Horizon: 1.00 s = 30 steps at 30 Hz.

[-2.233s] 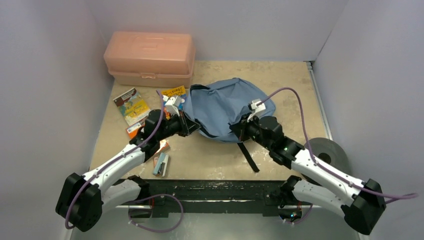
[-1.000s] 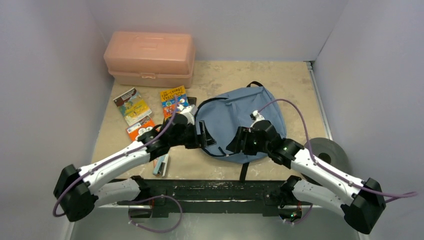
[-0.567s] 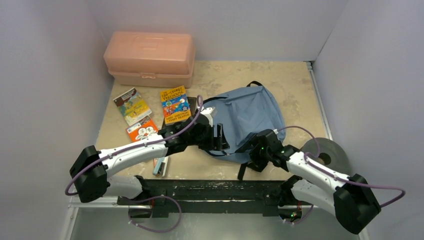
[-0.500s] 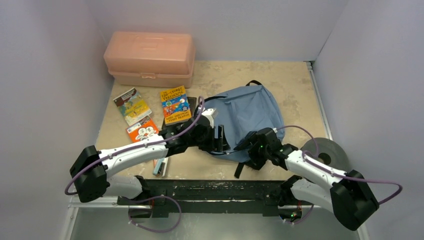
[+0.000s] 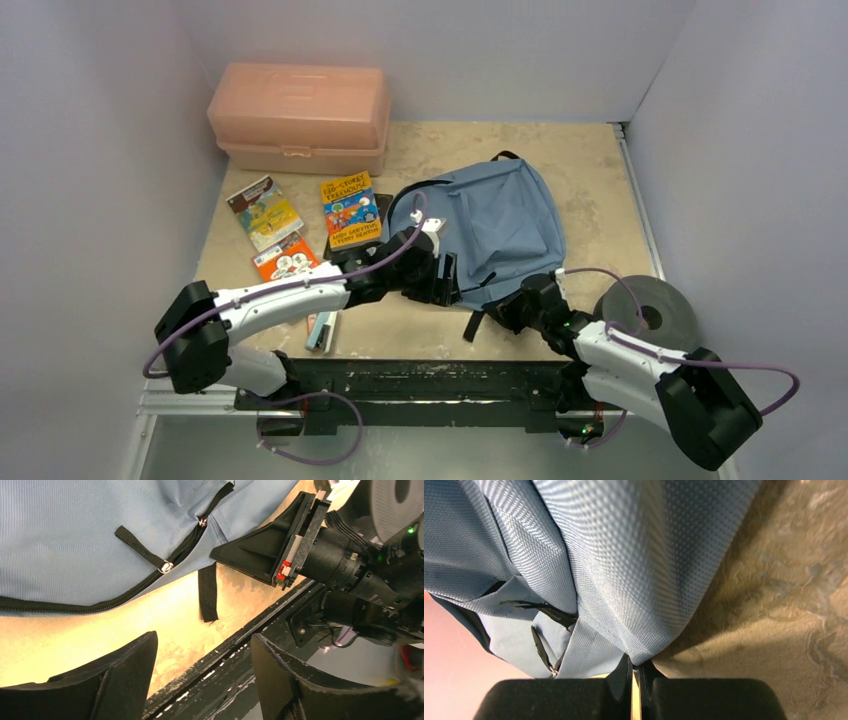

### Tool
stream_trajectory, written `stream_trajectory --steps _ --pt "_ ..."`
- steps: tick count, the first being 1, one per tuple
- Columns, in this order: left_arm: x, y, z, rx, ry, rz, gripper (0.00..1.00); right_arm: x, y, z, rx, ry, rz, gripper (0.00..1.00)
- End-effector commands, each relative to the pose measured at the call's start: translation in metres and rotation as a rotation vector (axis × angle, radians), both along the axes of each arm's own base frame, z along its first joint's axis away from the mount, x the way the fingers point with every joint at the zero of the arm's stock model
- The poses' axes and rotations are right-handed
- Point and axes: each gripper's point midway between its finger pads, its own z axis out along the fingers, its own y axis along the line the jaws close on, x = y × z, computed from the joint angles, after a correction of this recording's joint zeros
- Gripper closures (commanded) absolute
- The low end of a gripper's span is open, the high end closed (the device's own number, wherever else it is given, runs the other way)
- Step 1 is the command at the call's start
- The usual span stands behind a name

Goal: Pack the student bag
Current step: Unzip the student bag at the center of the board.

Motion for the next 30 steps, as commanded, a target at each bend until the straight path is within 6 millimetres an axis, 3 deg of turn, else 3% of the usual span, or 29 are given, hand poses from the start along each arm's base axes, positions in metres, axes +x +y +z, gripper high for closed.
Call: stream_trajectory --steps 1,4,12,23,30 --pt "0.017 -0.01 0.015 0.065 -0.054 -0.034 0.36 0.011 -0.021 -0.011 -0.1 -0.048 -0.07 1.0" --pt "0.03 -0.018 0.01 0.123 -0.044 -0.016 0.4 0.008 -0.021 -0.012 -0.101 -0.067 -0.051 1.0" --pt "0.062 -0.028 -0.031 0.327 0.046 0.066 0.55 0.009 -0.025 -0.01 -0.127 -0.066 -0.053 1.0" --pt "0.065 -0.03 -0.065 0.367 0.197 0.29 0.59 0.006 -0.023 -0.019 -0.144 -0.021 -0.037 1.0" --pt "0.077 -0.024 -0.069 0.39 0.17 0.364 0.62 0.008 -0.025 -0.016 -0.149 -0.037 -0.043 1.0"
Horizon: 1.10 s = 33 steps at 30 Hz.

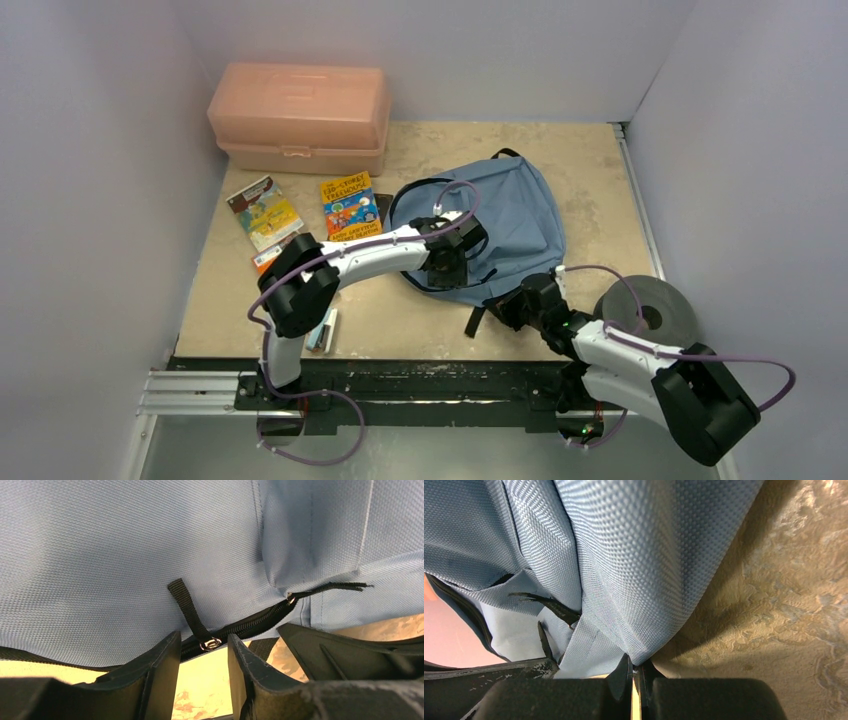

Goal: Pack the student bag
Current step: Unzip the student bag at the center of the board.

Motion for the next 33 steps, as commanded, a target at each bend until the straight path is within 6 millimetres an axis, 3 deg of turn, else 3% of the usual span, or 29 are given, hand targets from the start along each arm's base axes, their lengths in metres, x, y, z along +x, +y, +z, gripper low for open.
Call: stream_trajectory --steps 1,8,14,20,24,26,30,33 --pt "0.019 0.0 0.011 0.001 -0.056 0.08 0.62 -0.004 -0.021 -0.016 -0.11 0.028 -0.04 1.0" --pt "0.031 0.005 0.013 -0.007 -0.065 0.105 0.63 -0.004 -0.023 -0.016 -0.115 0.026 -0.042 1.0" --pt "0.018 -0.009 -0.005 -0.027 -0.001 0.079 0.69 -0.003 -0.023 -0.017 -0.124 0.031 -0.041 1.0" --pt "0.008 -0.008 -0.008 -0.046 0.015 0.101 0.68 -0.003 -0.023 -0.019 -0.131 0.033 -0.041 1.0" --pt "0.014 -0.007 -0.009 -0.022 -0.008 0.091 0.8 -0.003 -0.023 -0.019 -0.136 0.033 -0.037 1.0" --pt "0.022 0.001 0.0 -0.001 -0.063 0.104 1.0 -0.003 -0.024 -0.019 -0.143 0.031 -0.035 1.0" --pt "0.038 0.02 0.047 -0.033 -0.288 0.119 1.0 0.001 -0.03 -0.016 -0.192 0.004 -0.034 1.0" --pt "0.038 0.035 0.068 -0.092 -0.38 0.141 1.0 0.013 -0.036 0.002 -0.24 -0.072 -0.027 1.0"
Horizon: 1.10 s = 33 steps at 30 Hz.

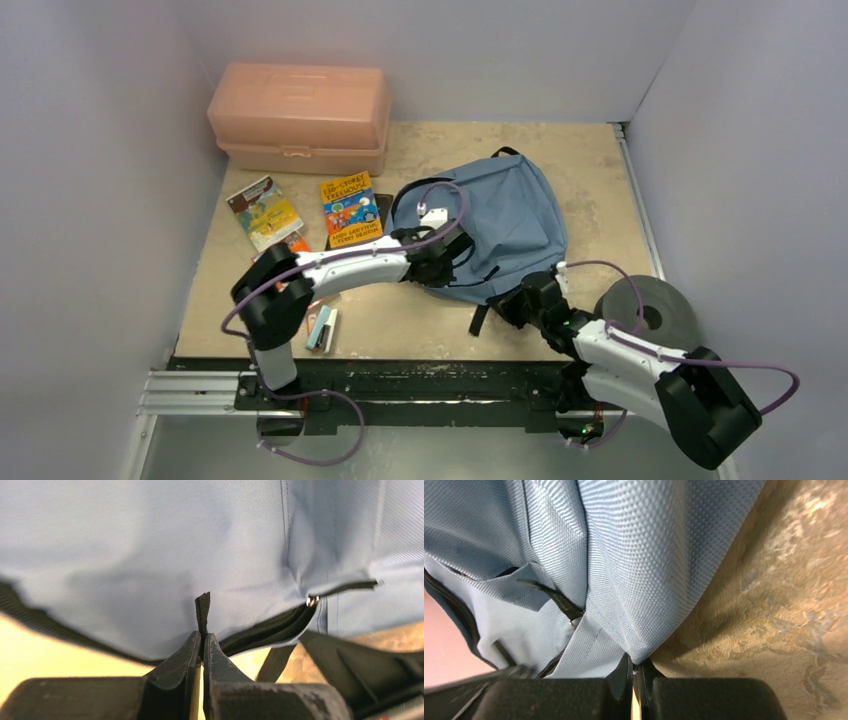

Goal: Pack the student bag
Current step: Unzip the student bag at the center of the board.

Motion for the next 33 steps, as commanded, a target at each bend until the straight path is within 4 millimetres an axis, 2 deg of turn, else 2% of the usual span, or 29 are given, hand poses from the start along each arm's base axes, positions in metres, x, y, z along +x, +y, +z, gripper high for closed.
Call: stream_trajectory --steps 1,3,5,8,11,14,18,19,20,24,25,26,30,33 --pt "0.02 0.02 0.069 -0.103 -0.263 0.053 1.0 0.013 -0.032 0.008 -0.206 -0.074 -0.028 1.0" --pt "0.016 0.025 0.068 -0.138 -0.265 0.071 1.0 0.022 -0.037 0.026 -0.253 -0.143 -0.013 1.0" --pt "0.013 0.022 0.074 -0.196 -0.277 0.072 1.0 0.03 -0.05 0.037 -0.337 -0.171 -0.022 1.0" --pt "0.011 0.014 0.094 -0.281 -0.305 0.046 1.0 0.04 -0.074 0.049 -0.46 -0.18 -0.02 1.0" --pt "0.012 0.004 0.113 -0.319 -0.322 -0.001 1.0 0.049 -0.083 0.054 -0.525 -0.181 0.038 1.0" --pt "0.013 -0.012 0.132 -0.389 -0.337 -0.042 1.0 0.044 -0.082 0.039 -0.51 -0.031 0.123 1.0" --pt "0.016 -0.038 0.145 -0.462 -0.331 -0.092 1.0 0.021 -0.045 0.038 -0.3 0.128 0.328 0.97" --pt "0.016 -0.047 0.149 -0.482 -0.323 -0.109 1.0 0.014 -0.044 0.039 -0.289 0.164 0.342 0.6" --pt "0.017 -0.054 0.15 -0.492 -0.313 -0.124 1.0 0.008 -0.05 0.04 -0.31 0.195 0.329 0.53" --pt "0.016 -0.076 0.151 -0.542 -0.293 -0.183 1.0 -0.003 -0.069 0.059 -0.384 0.191 0.276 0.53" --pt "0.016 -0.079 0.152 -0.546 -0.289 -0.197 1.0 -0.003 -0.069 0.069 -0.375 0.175 0.256 0.48" --pt "0.016 -0.083 0.153 -0.554 -0.286 -0.21 1.0 -0.003 -0.065 0.078 -0.326 0.166 0.211 0.26" --pt "0.014 -0.095 0.159 -0.601 -0.267 -0.233 1.0 -0.005 -0.042 0.109 -0.136 0.091 0.171 0.21" --pt "0.011 -0.098 0.159 -0.62 -0.25 -0.233 1.0 -0.001 -0.038 0.12 -0.056 0.073 0.092 0.04"
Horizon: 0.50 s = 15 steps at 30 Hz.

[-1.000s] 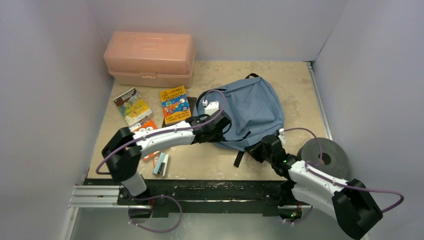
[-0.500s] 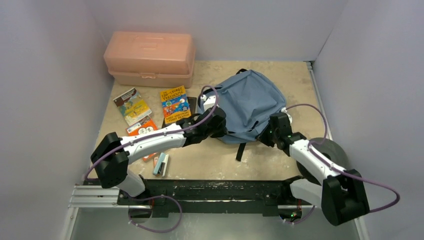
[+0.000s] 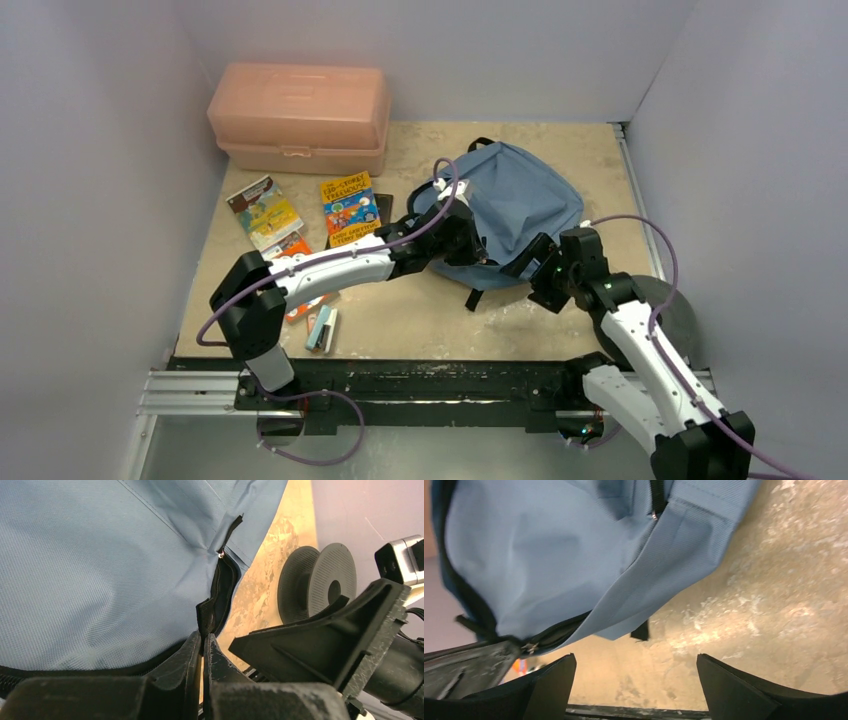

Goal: Pack the student bag
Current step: Unzip the student bag at the center of the board.

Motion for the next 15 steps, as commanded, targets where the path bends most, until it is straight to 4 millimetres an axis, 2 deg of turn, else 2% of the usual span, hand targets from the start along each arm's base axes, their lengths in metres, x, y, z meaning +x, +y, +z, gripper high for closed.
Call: stream_trajectory --steps 1,5,7,9,13,14,15 --pt "0.004 -0.025 0.049 -0.157 -0.055 -0.043 1.0 0.003 0.013 0.024 0.167 0.0 -0.112 0.03" --pt "-0.001 -0.026 0.045 -0.181 -0.025 -0.048 1.0 0.023 0.02 0.027 0.261 -0.044 -0.189 0.07" --pt "-0.005 -0.027 0.046 -0.205 -0.009 -0.053 1.0 0.033 0.027 0.026 0.333 -0.057 -0.221 0.2" --pt "-0.006 -0.024 0.046 -0.188 -0.014 -0.055 1.0 0.041 0.034 0.021 0.377 -0.057 -0.221 0.43" --pt "-0.004 -0.01 0.048 -0.153 -0.066 -0.039 1.0 0.05 0.035 0.008 0.349 -0.039 -0.219 0.47" --pt "-0.006 -0.01 0.048 -0.152 -0.066 -0.047 1.0 0.052 0.034 0.004 0.332 -0.034 -0.215 0.52" --pt "-0.008 -0.009 0.046 -0.146 -0.058 -0.057 1.0 0.052 0.034 0.0 0.319 -0.032 -0.2 0.66"
